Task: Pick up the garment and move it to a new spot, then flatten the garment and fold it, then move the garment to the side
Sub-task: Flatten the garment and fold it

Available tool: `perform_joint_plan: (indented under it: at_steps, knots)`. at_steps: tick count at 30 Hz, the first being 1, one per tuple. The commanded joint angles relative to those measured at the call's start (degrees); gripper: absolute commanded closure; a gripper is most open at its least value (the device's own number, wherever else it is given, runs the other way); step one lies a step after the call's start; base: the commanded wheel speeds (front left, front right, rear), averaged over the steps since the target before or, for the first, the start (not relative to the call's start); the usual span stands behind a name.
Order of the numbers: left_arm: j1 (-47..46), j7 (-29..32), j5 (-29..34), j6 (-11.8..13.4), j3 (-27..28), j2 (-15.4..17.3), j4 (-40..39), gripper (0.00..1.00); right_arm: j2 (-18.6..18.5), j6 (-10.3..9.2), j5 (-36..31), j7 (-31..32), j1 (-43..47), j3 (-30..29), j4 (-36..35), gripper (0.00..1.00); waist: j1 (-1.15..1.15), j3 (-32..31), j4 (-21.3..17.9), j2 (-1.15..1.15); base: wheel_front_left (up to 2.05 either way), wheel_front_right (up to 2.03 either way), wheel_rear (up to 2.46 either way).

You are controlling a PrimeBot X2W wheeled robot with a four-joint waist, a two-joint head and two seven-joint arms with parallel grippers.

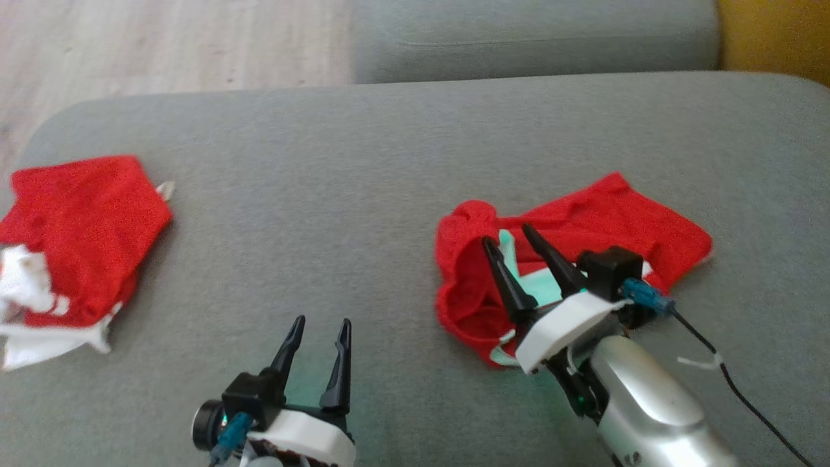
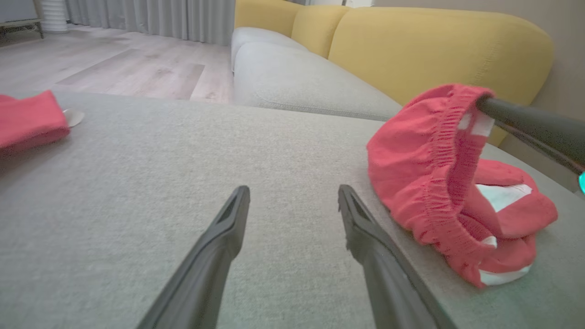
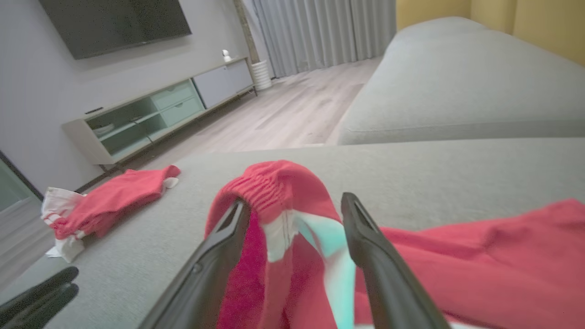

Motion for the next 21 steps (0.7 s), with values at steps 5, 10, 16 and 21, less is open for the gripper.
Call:
perform_joint_plan:
  at_steps: [5, 10, 16, 21]
  knots:
    - [-3.34, -0.3, -0.7, 0.68, 1.68, 0.13, -1.82, 0.0, 0.56, 0.23, -0.89, -0.38, 0.16, 0.64, -1.4, 0.0, 0.0, 0.32, -3.43, 0.0, 0.0, 0.0, 0.0]
    - [-3.17, -0.3, -1.04, 0.5, 0.83, 0.13, -1.71, 0.0, 0.9, 0.23, 0.35, -0.38, 1.04, 3.31, -1.82, 0.0, 0.0, 0.02, -1.89, 0.0, 0.0, 0.0, 0.0]
    - [-3.3, -0.3, -1.22, 0.58, 1.19, 0.13, -2.53, 0.0, 1.03, 0.23, -2.46, -0.38, 3.03, -1.61, -3.23, 0.0, 0.0, -0.1, -2.77, 0.0, 0.0, 0.0, 0.0]
    - [-5.23, -0.3, -2.8, -0.03, -1.29, 0.13, -4.86, 0.0, 1.09, 0.23, -5.44, -0.38, 5.31, -6.39, -5.14, 0.0, 0.0, 0.63, -5.84, 0.0, 0.0, 0.0, 0.0]
